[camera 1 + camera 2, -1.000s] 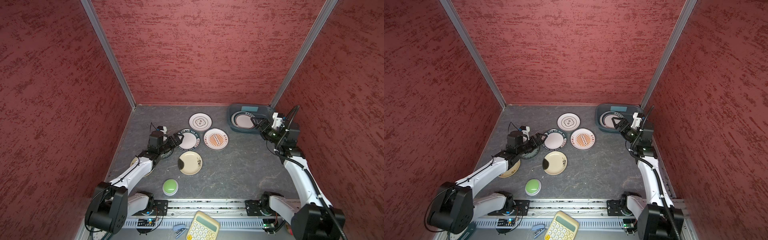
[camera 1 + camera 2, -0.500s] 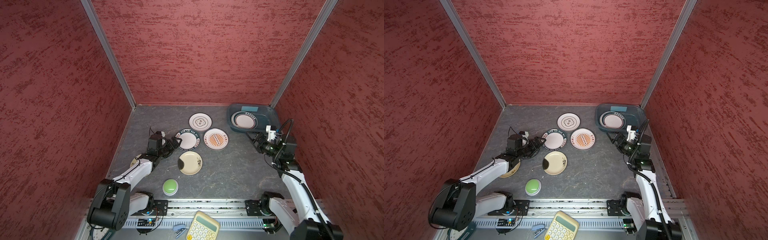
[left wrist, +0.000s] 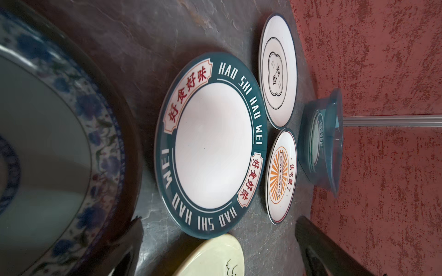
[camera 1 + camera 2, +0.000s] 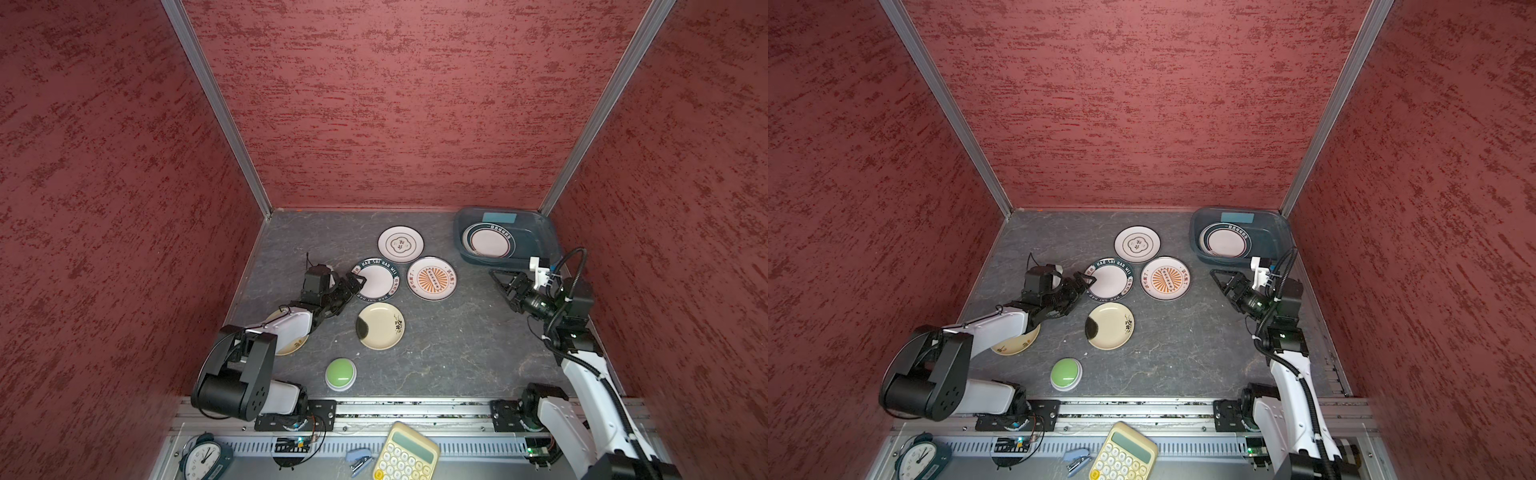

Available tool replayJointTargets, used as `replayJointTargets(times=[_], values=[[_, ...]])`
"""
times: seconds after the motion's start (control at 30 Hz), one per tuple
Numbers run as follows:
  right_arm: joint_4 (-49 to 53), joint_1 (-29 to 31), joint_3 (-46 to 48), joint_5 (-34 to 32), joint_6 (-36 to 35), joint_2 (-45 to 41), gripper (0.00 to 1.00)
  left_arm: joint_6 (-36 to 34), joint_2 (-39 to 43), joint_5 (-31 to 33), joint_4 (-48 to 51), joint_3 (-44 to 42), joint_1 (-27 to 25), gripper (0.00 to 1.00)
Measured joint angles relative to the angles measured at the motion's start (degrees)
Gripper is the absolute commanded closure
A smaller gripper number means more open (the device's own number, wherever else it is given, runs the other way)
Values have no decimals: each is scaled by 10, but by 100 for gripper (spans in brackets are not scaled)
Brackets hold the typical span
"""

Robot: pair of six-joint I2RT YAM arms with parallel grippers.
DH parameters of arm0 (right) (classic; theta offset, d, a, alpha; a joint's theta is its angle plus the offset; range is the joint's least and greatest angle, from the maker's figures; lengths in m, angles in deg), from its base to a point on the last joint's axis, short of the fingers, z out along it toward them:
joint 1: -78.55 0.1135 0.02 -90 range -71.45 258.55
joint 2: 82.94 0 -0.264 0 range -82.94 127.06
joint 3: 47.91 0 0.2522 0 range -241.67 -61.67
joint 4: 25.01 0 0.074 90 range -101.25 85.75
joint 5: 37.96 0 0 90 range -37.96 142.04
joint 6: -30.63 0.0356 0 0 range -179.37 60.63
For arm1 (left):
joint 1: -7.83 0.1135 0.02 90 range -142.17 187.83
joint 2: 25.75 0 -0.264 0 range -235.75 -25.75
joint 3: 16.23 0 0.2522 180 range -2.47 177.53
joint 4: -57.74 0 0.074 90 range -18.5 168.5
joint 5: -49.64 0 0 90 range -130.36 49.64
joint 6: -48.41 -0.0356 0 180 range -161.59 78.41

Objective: Place the plates into the plastic bin on the countertop

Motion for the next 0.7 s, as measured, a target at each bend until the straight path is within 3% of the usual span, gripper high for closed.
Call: replayJointTargets(times=[0.27,0.7], values=[[-8,1,11,0,16,-29,9,0,-40,-11,-30,15,0,0],[-3,1,12,-2,12,-5,15,16,-88,-22,-82,21,-11,0]])
